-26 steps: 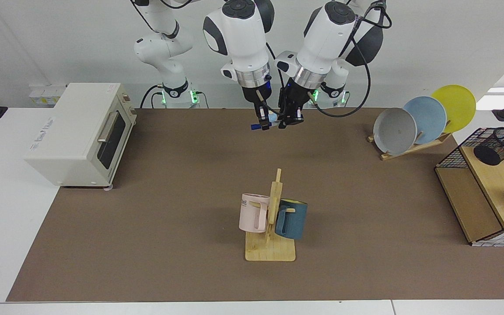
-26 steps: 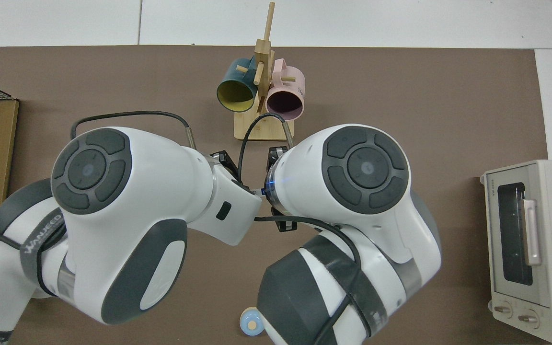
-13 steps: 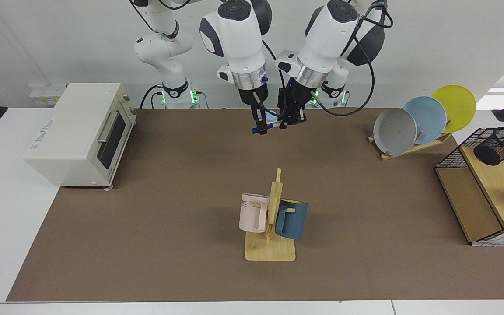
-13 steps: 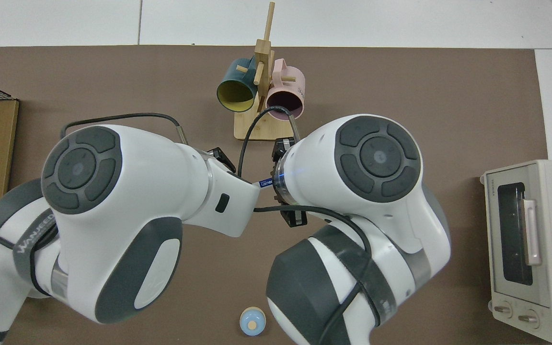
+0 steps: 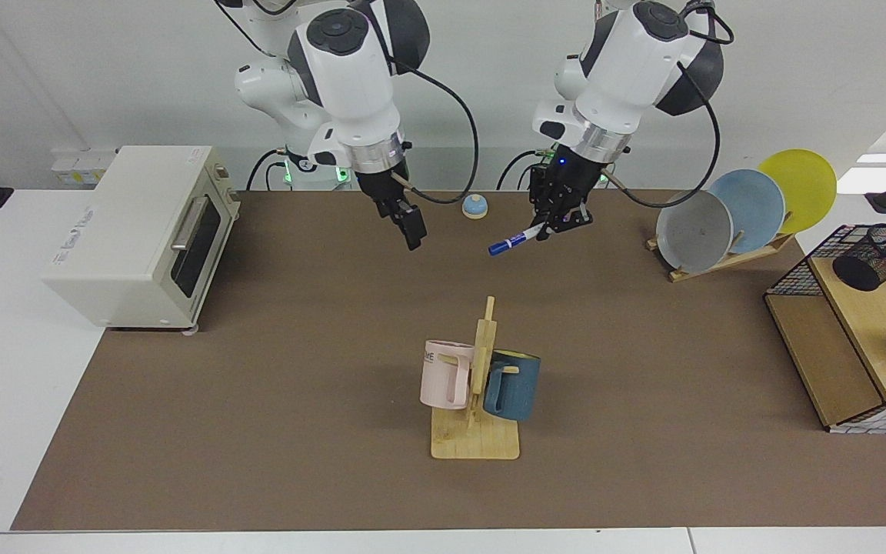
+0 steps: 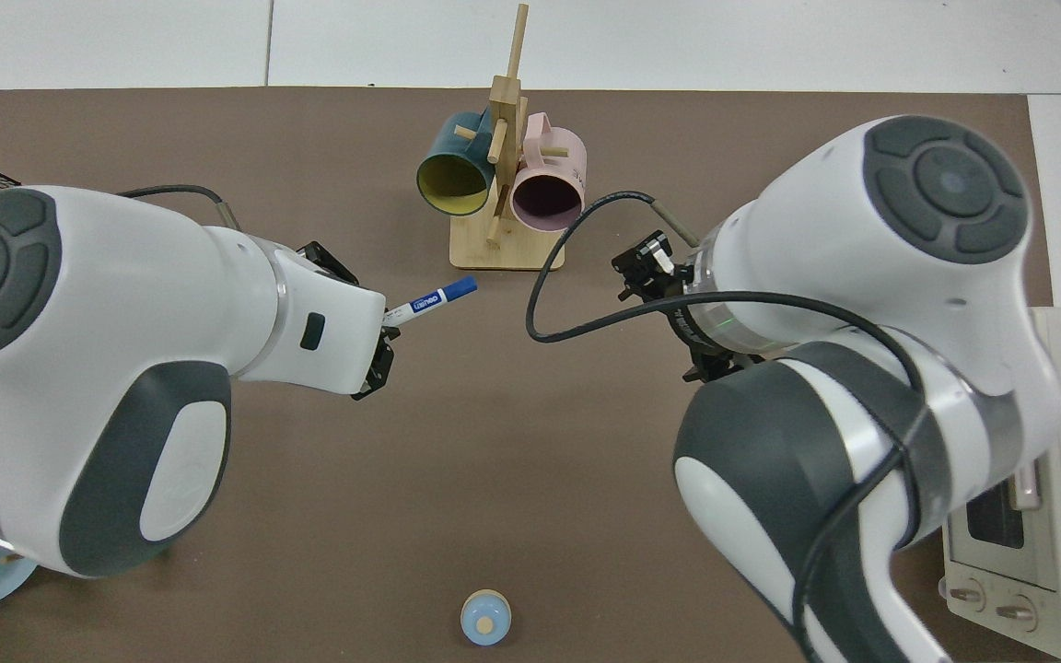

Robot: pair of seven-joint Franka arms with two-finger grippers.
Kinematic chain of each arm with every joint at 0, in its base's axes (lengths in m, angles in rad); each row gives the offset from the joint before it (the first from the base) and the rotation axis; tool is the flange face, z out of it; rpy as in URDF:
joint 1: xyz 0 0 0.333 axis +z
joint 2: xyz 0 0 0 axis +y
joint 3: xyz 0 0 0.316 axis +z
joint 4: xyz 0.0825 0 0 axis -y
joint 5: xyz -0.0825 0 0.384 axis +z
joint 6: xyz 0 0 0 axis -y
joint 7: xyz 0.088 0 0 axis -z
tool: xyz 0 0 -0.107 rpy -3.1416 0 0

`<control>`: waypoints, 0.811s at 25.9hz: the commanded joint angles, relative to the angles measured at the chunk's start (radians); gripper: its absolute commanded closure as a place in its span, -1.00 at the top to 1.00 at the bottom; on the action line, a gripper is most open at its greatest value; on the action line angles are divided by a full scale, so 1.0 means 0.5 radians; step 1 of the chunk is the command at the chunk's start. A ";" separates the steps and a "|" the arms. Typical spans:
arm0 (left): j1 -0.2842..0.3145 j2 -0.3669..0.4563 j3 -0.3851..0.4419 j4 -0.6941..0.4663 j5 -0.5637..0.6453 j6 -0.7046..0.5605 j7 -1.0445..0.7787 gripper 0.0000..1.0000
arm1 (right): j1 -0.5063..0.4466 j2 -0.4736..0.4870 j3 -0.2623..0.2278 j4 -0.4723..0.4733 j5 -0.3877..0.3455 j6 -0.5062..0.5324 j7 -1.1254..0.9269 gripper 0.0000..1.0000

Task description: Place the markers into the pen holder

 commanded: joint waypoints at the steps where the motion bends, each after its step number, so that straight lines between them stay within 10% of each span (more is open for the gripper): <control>1: 0.056 -0.029 -0.004 0.001 0.134 -0.073 -0.021 -1.00 | -0.110 -0.095 0.016 -0.017 -0.060 -0.167 -0.507 1.00; 21: 0.357 -0.091 0.005 0.221 0.696 -0.496 0.065 -1.00 | -0.334 -0.331 0.019 -0.103 -0.232 -0.354 -1.879 0.99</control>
